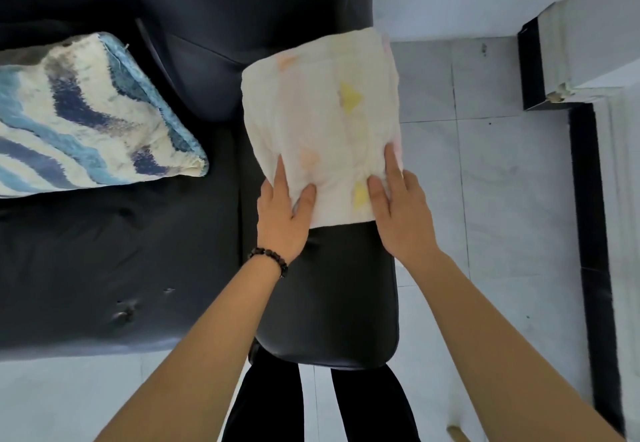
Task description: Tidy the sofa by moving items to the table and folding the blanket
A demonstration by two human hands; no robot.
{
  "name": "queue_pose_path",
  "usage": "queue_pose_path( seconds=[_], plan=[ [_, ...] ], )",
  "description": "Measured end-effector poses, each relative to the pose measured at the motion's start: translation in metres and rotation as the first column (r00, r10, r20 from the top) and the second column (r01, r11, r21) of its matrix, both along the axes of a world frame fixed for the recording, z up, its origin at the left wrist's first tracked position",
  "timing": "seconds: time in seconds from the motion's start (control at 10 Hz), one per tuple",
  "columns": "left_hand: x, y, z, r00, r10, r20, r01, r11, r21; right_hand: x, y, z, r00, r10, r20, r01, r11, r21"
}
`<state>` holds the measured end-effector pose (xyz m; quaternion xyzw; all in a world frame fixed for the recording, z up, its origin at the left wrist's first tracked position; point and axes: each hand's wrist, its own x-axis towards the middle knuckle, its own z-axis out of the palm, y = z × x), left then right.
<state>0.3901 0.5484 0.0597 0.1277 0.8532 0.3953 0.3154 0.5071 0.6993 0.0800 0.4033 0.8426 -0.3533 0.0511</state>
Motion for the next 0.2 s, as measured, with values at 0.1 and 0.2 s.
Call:
queue_pose_path(
  seconds=[0.1,0.2],
  plan=[
    [-0.01,-0.001,0.011,0.998,-0.043,-0.044,0.039,0.996,-0.083,-0.006,0.005,0.012,0.997,0.016,0.075,-0.015,1.0,-0.017],
    [-0.007,-0.012,0.058,0.975,-0.075,-0.208,0.04,0.985,-0.169,0.0,0.0,0.054,0.997,0.008,0.078,-0.01,0.999,0.031]
  ],
)
